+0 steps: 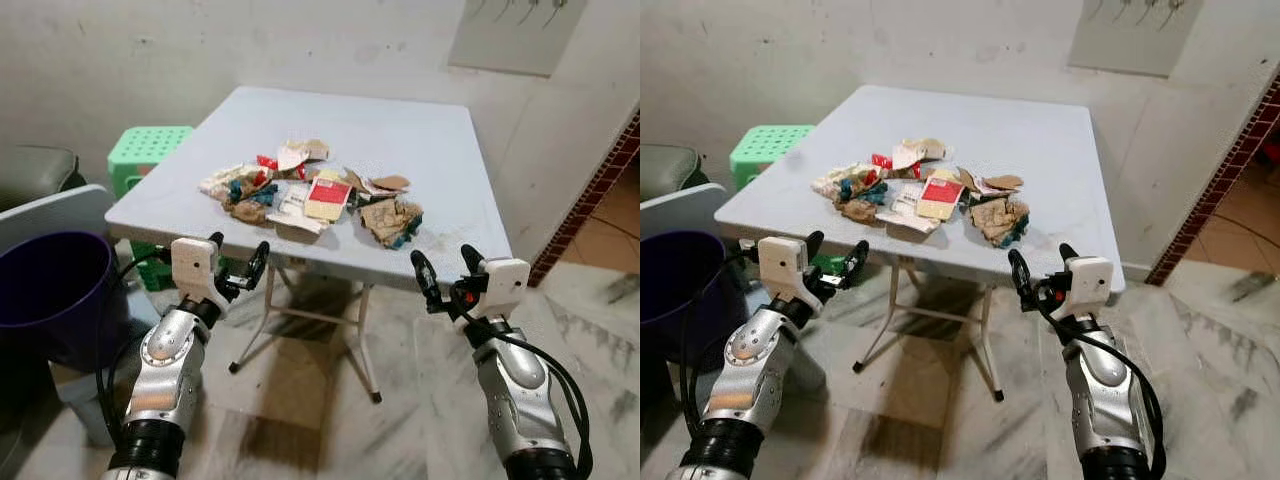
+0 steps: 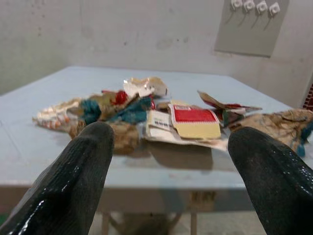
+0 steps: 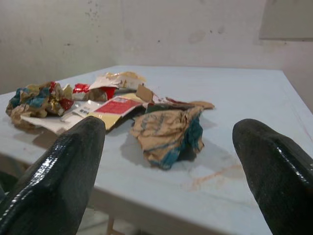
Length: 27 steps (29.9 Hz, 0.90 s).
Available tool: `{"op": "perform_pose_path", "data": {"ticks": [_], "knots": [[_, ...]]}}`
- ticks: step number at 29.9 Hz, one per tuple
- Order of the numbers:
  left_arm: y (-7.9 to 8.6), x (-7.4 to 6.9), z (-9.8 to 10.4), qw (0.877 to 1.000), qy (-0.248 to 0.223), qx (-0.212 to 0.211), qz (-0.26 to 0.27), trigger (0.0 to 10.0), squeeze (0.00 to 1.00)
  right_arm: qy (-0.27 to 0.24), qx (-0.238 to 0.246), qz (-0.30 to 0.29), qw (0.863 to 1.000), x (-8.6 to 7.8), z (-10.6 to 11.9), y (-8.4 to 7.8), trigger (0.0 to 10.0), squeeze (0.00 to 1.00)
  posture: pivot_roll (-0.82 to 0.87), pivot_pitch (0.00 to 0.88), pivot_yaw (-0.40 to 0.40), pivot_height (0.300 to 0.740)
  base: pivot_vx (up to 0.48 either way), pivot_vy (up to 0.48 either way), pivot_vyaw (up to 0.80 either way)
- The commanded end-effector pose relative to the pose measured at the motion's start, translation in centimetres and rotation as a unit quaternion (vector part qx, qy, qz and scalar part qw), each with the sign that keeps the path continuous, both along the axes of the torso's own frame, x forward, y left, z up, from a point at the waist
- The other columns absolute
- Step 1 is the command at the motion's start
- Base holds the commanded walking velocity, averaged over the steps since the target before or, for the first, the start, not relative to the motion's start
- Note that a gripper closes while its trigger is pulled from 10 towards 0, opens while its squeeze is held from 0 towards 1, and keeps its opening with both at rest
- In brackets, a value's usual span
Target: Picking trash to rubbish bin
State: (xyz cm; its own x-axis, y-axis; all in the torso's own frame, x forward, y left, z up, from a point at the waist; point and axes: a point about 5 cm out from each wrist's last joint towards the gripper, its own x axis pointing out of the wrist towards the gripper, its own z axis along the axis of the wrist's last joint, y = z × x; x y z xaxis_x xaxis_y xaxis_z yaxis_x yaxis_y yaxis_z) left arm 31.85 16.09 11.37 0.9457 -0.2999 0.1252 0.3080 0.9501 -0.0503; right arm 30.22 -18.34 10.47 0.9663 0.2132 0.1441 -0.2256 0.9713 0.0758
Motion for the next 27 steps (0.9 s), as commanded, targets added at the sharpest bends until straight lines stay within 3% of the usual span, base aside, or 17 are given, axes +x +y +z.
{"op": "perform_pose_path", "data": {"ticks": [1, 23, 27], "knots": [[0.10, 0.06, 0.29, 1.000, -0.002, 0.006, -0.004, 10.0, 0.00, -0.006, -0.001, 0.001, 1.000, 0.14, 0.52, 0.20, 10.0, 0.00, 0.07, 0.000, -0.007, 0.715, 0.319, 0.000, 0.00], [0.02, 0.11, 0.74, 1.000, -0.009, 0.011, -0.013, 10.0, 0.00, -0.001, 0.001, -0.004, 1.000, 0.02, 0.38, 0.15, 10.0, 0.00, 0.07, 0.000, -0.001, 0.715, 0.342, 0.000, 0.00], [-0.22, -0.01, 1.02, 1.000, -0.024, 0.013, -0.012, 10.0, 0.00, 0.003, 0.004, -0.002, 1.000, -0.02, 0.32, 0.09, 10.0, 0.00, 0.06, 0.002, 0.000, 0.715, 0.000, 0.000, 0.00]]}}
